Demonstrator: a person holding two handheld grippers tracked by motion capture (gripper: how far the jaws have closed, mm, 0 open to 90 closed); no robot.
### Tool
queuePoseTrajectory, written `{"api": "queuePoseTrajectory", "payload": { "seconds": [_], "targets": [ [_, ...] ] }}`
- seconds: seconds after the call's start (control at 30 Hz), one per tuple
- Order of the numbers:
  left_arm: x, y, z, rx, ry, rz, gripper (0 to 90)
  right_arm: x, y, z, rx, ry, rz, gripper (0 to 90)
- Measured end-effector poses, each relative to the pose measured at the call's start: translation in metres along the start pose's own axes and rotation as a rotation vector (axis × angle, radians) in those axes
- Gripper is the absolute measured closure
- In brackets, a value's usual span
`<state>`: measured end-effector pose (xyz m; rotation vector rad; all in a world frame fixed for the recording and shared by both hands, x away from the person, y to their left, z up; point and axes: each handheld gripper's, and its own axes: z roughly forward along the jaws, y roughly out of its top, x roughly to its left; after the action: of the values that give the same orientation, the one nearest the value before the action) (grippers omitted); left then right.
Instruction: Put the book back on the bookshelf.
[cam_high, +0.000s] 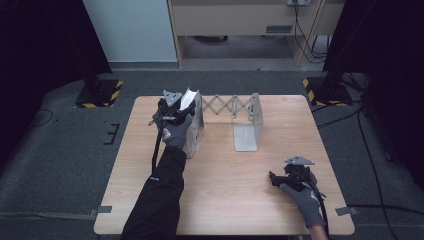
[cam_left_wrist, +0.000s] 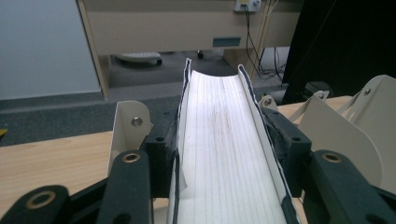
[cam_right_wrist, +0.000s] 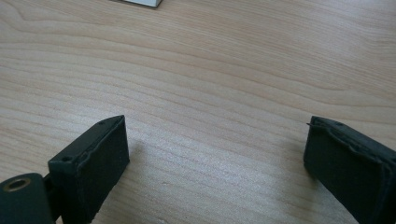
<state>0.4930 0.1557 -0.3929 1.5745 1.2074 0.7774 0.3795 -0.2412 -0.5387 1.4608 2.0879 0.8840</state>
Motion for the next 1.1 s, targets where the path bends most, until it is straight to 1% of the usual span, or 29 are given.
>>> {"api": "queuePoseTrajectory", "payload": {
  "seconds": [0.03,0.07,0.13,0.23,0.3,0.47,0.53,0.63,0.7,0.8,0.87,0.9,0.93,1.0,1.1],
  "targets": [
    [0.000,-0.001,-0.001,-0.007,-0.007,0.000,50.3,0.000,0.000,0.000,0.000,0.000,0.000,7.0],
    [0.001,-0.001,-0.001,-0.013,-0.019,-0.012,48.9,0.000,0.000,0.000,0.000,0.000,0.002,7.1],
    [0.002,-0.002,-0.005,-0.023,-0.043,-0.017,44.3,0.000,0.000,0.000,0.000,0.001,0.000,7.0],
    [0.002,-0.004,-0.017,-0.040,-0.085,-0.015,38.2,0.000,0.000,0.000,0.000,-0.001,0.002,7.1],
    [0.002,-0.007,-0.028,-0.047,-0.107,-0.003,35.6,0.000,0.000,0.000,0.001,0.001,0.000,7.0],
    [0.004,-0.024,-0.055,-0.044,-0.139,0.014,34.1,0.000,0.000,0.000,-0.002,-0.002,0.002,7.1],
    [0.005,-0.036,-0.063,-0.026,-0.144,0.033,34.1,0.000,0.000,0.000,-0.002,-0.003,0.002,7.0],
    [0.006,-0.048,-0.067,0.008,-0.150,0.040,35.7,0.001,0.000,0.000,-0.002,-0.004,0.003,7.0],
    [0.008,-0.054,-0.066,0.022,-0.159,0.023,38.3,0.001,0.000,0.000,-0.003,-0.003,0.002,7.0],
    [0.009,-0.062,-0.061,0.032,-0.161,0.005,41.4,0.001,0.000,0.000,-0.004,-0.006,0.001,6.9],
    [0.009,-0.064,-0.058,0.025,-0.163,-0.020,43.3,0.001,0.000,0.000,-0.004,-0.005,0.000,6.9],
    [0.009,-0.065,-0.056,0.021,-0.172,-0.039,43.6,0.001,0.000,0.000,-0.004,-0.005,0.000,7.0],
    [0.009,-0.066,-0.055,0.017,-0.178,-0.049,42.6,0.001,0.000,0.000,-0.004,-0.005,0.000,6.9],
    [0.005,-0.067,-0.053,0.010,-0.179,-0.051,41.7,0.001,0.000,0.000,-0.004,-0.005,0.000,6.9],
    [0.001,-0.066,-0.050,0.008,-0.179,-0.045,40.6,0.001,0.000,0.000,-0.004,-0.005,0.000,6.9]
  ]
}}
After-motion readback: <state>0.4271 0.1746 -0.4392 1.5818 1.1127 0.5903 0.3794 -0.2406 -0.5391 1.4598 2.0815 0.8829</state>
